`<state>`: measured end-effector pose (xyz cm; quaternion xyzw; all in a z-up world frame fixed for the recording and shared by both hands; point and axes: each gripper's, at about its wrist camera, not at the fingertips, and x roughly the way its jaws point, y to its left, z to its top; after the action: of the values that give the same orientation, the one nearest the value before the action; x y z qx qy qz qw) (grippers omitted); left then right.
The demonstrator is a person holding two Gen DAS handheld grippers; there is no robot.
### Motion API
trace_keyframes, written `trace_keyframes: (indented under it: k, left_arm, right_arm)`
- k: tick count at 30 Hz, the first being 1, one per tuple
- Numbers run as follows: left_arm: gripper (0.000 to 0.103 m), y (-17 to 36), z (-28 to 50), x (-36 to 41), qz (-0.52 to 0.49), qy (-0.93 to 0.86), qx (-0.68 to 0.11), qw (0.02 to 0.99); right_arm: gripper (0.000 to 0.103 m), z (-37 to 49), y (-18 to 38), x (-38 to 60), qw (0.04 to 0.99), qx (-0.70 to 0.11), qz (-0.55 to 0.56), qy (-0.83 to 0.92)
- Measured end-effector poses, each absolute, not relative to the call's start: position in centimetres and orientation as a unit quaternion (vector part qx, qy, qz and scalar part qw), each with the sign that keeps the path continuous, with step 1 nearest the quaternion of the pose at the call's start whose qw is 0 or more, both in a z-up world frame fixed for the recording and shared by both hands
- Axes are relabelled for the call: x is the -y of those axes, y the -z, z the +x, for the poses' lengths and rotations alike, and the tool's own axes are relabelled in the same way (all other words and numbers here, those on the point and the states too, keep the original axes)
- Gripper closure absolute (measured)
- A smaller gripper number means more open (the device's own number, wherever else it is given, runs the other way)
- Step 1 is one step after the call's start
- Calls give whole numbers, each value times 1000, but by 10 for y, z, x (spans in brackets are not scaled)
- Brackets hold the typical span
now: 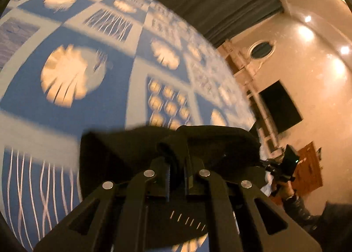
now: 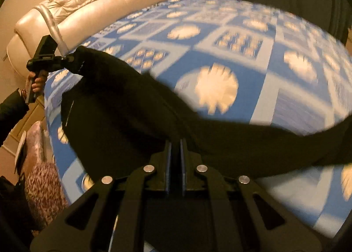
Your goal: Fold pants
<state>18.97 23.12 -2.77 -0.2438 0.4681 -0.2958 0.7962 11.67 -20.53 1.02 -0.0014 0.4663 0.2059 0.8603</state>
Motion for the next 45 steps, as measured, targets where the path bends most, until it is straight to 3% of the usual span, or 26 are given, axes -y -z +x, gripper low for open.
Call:
trace_keyframes:
  k: [3,4,8,12,15,17,19,26,36,40,45]
  left_arm:
    - [87,60,166,-234,-238,265,-508,785]
    - [78,68,159,-236,-236,255,-518,782]
    - [76,83,127,-249,-244,226,-529,781]
    - [76,76,94,-255,-248,164,-522,799]
    - [68,64,74,-246,-270,140,-503,809]
    - [55,53,66,-233,-280,144,-482,818]
    - [53,44,62,-222,-280,137,-465,829]
    - [53,52,72,-196,-313,96,-474,817]
    - [53,79,84,-196,-339,12,-486,806]
    - [84,84,86,-192,-320,0,-496,807]
    - [91,86,82,-197,-339,-2,-490,803]
  right_arm:
    - [95,93,20,200,848,-491,11,-198]
    - [95,86,27,198,847,-496,7,-193]
    - [85,69,37,199,851,-494,51,-173]
    - [54,51,30,198,855,-480,97,-169]
    - [47,36,27,199,857,-466,147,-166]
    - [40,28,23,199,860,-451,170,-164]
    - [38,22,23,199,863,-440,191,-160]
    - [36,8,36,204,845,-423,292,-148]
    - [25,9,51,214,821,-408,386,-103]
    - [24,18,58,223,801,-390,448,-75]
    - [23,36,65,225,782,-388,486,-29]
